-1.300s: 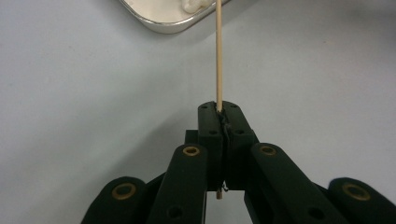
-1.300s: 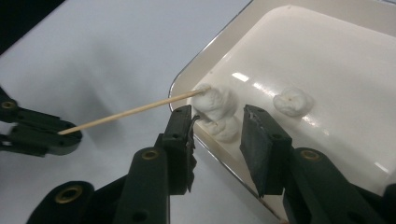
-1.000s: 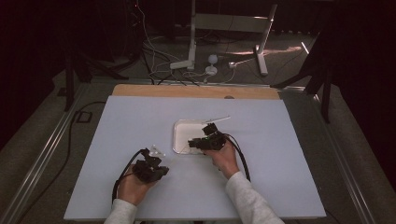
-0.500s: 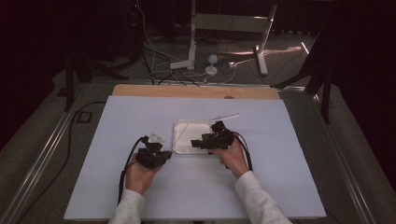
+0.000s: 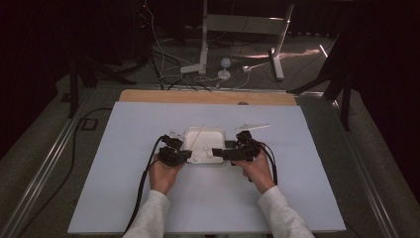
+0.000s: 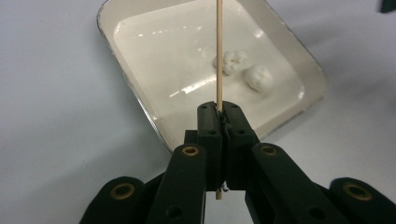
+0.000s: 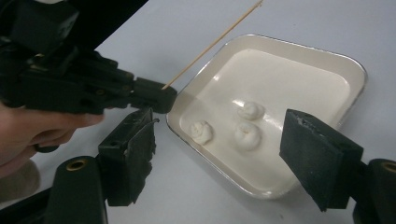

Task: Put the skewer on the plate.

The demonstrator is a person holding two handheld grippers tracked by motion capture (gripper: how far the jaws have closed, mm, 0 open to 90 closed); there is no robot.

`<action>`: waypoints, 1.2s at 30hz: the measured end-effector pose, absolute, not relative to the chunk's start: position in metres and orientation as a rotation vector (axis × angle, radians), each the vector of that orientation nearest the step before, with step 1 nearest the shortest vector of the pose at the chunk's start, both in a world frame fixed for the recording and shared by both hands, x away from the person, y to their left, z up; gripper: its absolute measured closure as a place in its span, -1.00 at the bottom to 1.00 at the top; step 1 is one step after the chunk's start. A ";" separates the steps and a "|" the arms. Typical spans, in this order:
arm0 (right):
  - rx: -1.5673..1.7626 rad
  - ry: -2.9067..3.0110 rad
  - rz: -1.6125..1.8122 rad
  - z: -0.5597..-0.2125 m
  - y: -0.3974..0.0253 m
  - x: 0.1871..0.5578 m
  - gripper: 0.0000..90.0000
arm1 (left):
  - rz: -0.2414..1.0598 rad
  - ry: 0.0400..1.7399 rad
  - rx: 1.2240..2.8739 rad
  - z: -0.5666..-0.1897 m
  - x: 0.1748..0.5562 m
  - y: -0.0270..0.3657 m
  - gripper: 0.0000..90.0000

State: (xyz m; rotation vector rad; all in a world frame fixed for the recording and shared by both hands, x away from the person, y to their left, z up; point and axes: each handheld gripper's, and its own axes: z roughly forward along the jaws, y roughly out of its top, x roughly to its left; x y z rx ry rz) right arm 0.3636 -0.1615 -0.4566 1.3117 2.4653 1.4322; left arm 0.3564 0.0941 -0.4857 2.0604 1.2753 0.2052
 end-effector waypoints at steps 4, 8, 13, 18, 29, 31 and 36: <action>1.315 2.453 1.438 -0.457 -0.167 0.361 -0.41 | 0.202 1.302 2.075 -0.491 0.362 0.090 0.96; 1.300 2.446 1.436 -0.456 -0.169 0.358 -0.41 | 0.195 1.325 2.072 -0.496 0.366 0.088 0.95; 1.296 2.432 1.425 -0.457 -0.174 0.354 -0.41 | 0.196 1.329 2.071 -0.499 0.369 0.086 0.82; 1.289 2.404 1.427 -0.457 -0.183 0.351 -0.41 | 0.220 1.284 2.024 -0.494 0.367 0.088 0.23; 1.262 2.288 1.412 -0.457 -0.223 0.332 -0.60 | 0.262 1.071 1.764 -0.453 0.339 0.136 -0.59; 1.264 2.266 1.418 -0.458 -0.232 0.327 -0.63 | 0.296 1.045 1.738 -0.447 0.330 0.148 -0.65; 1.244 2.227 1.437 -0.463 -0.252 0.311 -0.67 | 0.367 1.032 1.722 -0.446 0.311 0.174 -0.83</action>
